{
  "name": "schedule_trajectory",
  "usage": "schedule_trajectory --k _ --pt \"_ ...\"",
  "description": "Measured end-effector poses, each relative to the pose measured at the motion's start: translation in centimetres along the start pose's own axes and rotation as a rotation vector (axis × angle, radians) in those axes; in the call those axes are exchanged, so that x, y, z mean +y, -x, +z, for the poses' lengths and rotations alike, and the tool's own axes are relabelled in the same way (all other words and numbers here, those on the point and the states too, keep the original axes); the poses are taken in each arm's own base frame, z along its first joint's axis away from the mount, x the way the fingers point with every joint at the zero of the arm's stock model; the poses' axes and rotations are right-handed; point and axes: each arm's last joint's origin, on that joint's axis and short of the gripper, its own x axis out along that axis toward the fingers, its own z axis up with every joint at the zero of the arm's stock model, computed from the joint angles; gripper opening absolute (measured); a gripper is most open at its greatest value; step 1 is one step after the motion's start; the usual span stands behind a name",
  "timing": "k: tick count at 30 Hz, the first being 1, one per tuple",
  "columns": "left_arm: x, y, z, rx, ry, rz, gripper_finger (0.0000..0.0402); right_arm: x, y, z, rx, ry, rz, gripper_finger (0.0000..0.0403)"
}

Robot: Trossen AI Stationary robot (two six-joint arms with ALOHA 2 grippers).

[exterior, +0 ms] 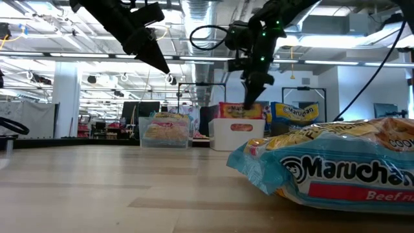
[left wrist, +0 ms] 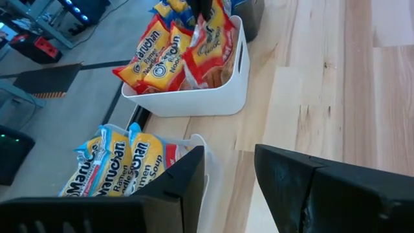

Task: Sort Maruchan noodles
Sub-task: Put the red noodle pack into the white bin, then put the light blue noodle pack into the transparent bin

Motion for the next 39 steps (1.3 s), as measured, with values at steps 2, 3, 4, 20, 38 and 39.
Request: schedule_trajectory --k 2,3,4,20,38,39 --pt "0.0 0.0 0.0 -0.001 0.0 0.0 0.0128 -0.1 -0.1 0.1 -0.001 0.012 -0.022 0.0031" --pt "0.0 0.0 0.0 0.0 0.0 0.0 0.0128 -0.1 -0.2 0.1 0.007 0.015 -0.028 0.0042" --pt "0.0 0.0 0.0 0.0 0.0 0.001 0.0128 -0.1 -0.2 0.1 0.008 0.015 -0.03 0.0054" --pt "1.2 2.3 0.6 -0.079 0.124 0.014 0.0128 0.5 1.4 -0.1 0.011 -0.109 -0.021 0.0219" --pt "2.2 4.6 0.0 -0.063 0.212 0.006 0.0128 6.8 4.9 -1.1 0.225 -0.246 0.263 0.0221" --pt "2.2 4.6 -0.1 -0.055 0.211 0.001 0.0128 7.6 5.1 -0.9 0.233 -0.237 0.301 0.0221"
